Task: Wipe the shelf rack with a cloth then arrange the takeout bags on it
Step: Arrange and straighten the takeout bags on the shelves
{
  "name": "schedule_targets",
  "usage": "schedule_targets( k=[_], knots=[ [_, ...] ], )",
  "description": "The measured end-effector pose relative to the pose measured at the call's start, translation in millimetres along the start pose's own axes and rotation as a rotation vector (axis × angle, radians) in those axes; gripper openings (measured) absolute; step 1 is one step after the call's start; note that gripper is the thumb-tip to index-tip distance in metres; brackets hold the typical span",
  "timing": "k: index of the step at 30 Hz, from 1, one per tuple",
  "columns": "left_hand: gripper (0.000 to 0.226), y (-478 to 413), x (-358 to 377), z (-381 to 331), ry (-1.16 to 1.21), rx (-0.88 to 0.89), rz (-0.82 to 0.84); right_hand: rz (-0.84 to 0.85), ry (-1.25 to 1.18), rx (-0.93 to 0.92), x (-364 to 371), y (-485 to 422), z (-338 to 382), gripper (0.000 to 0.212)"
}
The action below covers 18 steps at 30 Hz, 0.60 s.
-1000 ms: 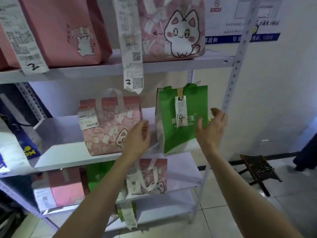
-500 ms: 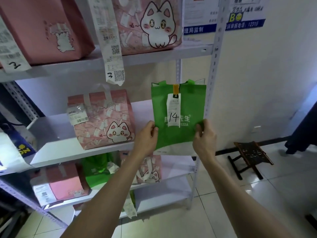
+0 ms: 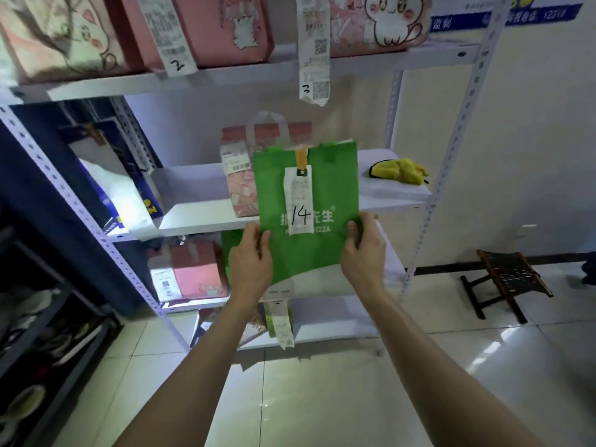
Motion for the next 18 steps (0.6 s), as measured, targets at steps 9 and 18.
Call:
schedule_targets(
  k=[9,18],
  knots=[
    [0.017,-6.2,-101.1,68.5,-0.072,-0.195,-0.233,0.292,-0.138,0.107,106.8,6.1,26.1,0.038],
    [0.018,-76.6,-140.8,120.1,-0.129,-0.227,-0.405,0.108,0.114,0.173,139.3,-114.7,-39.2,0.083]
  ],
)
Point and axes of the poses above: each hand's wrist, its own y-axis away from the middle knuckle, its own x-axis out of the palm, z = x × y, the point moved 6 cm from there along -y, towards the middle knuckle
